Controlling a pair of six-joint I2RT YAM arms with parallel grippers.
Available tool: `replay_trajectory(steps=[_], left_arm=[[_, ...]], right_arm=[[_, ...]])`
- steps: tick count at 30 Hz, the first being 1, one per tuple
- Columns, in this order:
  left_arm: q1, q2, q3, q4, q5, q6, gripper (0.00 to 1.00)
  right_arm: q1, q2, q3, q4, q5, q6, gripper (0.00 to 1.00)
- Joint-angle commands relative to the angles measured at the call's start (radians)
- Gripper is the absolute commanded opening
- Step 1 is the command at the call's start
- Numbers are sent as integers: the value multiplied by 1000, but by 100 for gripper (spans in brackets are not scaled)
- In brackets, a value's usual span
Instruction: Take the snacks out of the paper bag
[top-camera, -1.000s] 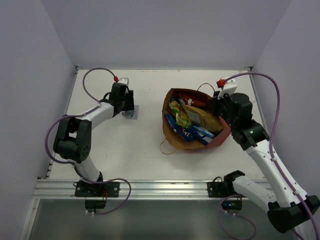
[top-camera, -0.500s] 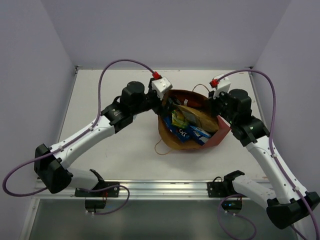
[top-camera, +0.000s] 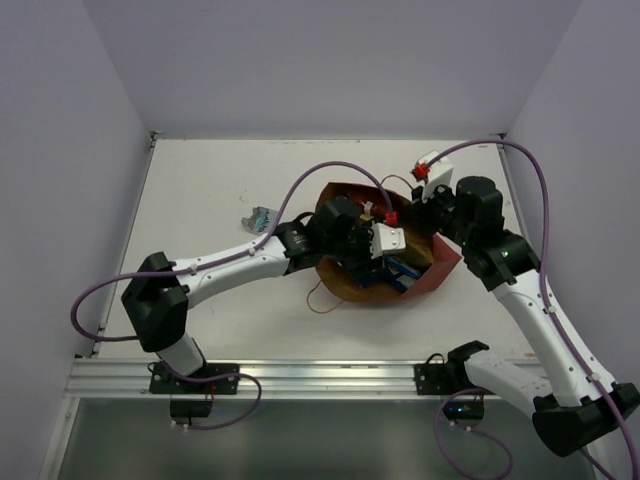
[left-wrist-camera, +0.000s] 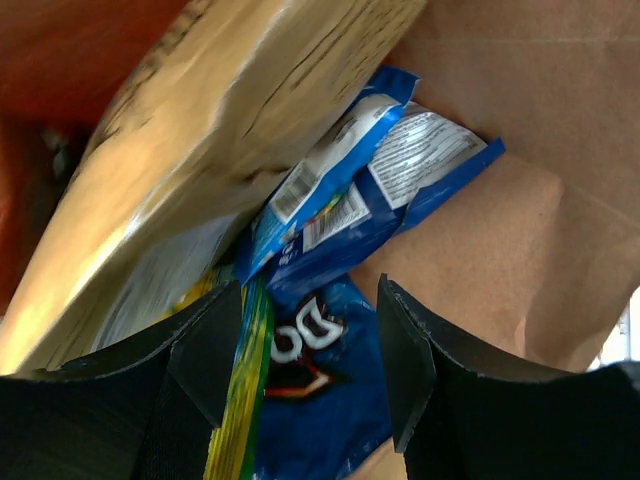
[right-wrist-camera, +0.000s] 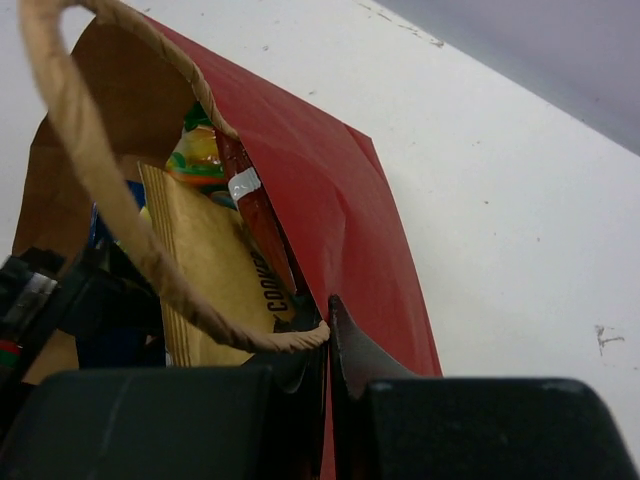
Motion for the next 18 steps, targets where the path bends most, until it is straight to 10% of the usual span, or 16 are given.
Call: replay_trajectory(steps=[1, 18], left_arm=[[-19, 29, 74, 3, 33, 102, 61], [-33, 253, 125, 265, -124, 21, 66]], right_arm=[[6, 3, 58, 16, -73, -11, 0], [6, 40, 81, -54, -185, 7, 0]])
